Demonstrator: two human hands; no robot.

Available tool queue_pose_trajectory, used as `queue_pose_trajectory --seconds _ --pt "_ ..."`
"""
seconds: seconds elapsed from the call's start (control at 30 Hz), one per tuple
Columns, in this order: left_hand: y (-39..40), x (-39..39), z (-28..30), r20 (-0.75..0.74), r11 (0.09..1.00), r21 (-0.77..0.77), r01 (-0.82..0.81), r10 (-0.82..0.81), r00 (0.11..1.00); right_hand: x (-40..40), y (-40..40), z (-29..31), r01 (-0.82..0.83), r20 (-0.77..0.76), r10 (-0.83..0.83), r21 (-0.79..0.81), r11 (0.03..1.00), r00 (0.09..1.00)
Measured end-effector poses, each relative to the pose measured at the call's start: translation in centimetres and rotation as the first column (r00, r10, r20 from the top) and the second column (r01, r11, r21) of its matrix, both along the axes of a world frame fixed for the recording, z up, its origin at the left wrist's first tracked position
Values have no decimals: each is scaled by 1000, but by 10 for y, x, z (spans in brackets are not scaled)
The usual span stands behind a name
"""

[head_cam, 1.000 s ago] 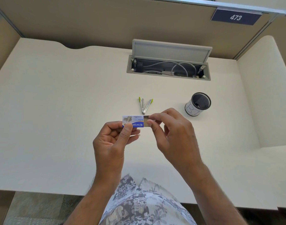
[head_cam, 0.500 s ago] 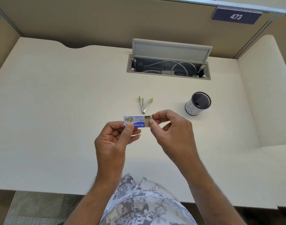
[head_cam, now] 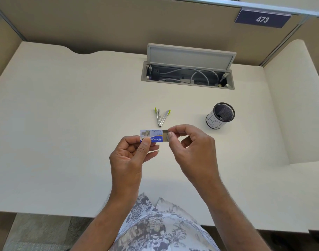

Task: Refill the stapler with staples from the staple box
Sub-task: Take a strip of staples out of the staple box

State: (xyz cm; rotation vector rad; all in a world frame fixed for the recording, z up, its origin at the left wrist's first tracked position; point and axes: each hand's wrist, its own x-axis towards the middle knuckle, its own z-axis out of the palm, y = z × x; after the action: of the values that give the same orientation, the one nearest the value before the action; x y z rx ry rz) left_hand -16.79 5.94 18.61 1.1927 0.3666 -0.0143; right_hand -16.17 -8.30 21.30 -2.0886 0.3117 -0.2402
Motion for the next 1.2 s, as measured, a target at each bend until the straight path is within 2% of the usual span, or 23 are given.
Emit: queue_pose_trajectory --seconds 0.2,0.47,0.6,0.67,0.7,0.73,0.8,0.83,0.87,0.9,0.93,0.97,1.0,1.03,1.1,1.2 --pt "-1 -1 1 -4 1000 -6 7 -7 1000 -2 2 5 -11 37 15 -109 994 999" --pt "0 -1 2 -3 1000 -9 7 -7 1000 0 2 4 -18 126 27 -76 997 992" --pt "1 -1 1 -11 1000 -18 2 -2 1000 3 0 3 -14 203 5 44 999 979" --pt "1 0 1 -13 1000 -22 -6 5 1000 4 -4 1 4 151 -30 173 985 988" --pt "1 0 1 -12 1000 -22 -8 8 1000 3 -7 0 11 93 -42 303 953 995" --pt "2 1 2 -10 1000 -22 -11 11 1000 2 -9 0 25 27 -43 472 881 999" --pt "2 1 2 -8 1000 -25 -15 15 1000 -1 -12 2 78 -99 -4 760 646 995" --pt "2 1 1 -8 1000 -25 -16 16 1000 -1 -13 2 112 -147 20 828 549 989" --pt "2 1 1 -10 1000 -23 -16 15 1000 -2 -14 2 138 -179 33 850 508 983" --pt "1 1 1 -10 1000 -20 -15 14 1000 -3 -13 1 141 -185 26 826 545 982" --pt "1 1 0 -10 1000 -17 -13 13 1000 -4 -13 -1 105 -150 10 736 669 989" --pt "1 1 0 -9 1000 -14 -11 11 1000 -6 -12 -3 31 -70 10 568 822 998" --pt "1 0 -1 -7 1000 -11 -9 9 1000 -7 -10 -4 -51 30 43 360 932 999" --pt "1 0 -1 -6 1000 -6 -6 6 1000 -8 -8 -5 -111 111 93 167 980 989" --pt "1 0 -2 -3 1000 2 1 -1 1000 -7 -4 -5 -155 162 166 -75 985 973" --pt "1 0 -2 3 1000 4 8 -8 1000 -5 -1 -4 -137 131 162 -182 974 978"
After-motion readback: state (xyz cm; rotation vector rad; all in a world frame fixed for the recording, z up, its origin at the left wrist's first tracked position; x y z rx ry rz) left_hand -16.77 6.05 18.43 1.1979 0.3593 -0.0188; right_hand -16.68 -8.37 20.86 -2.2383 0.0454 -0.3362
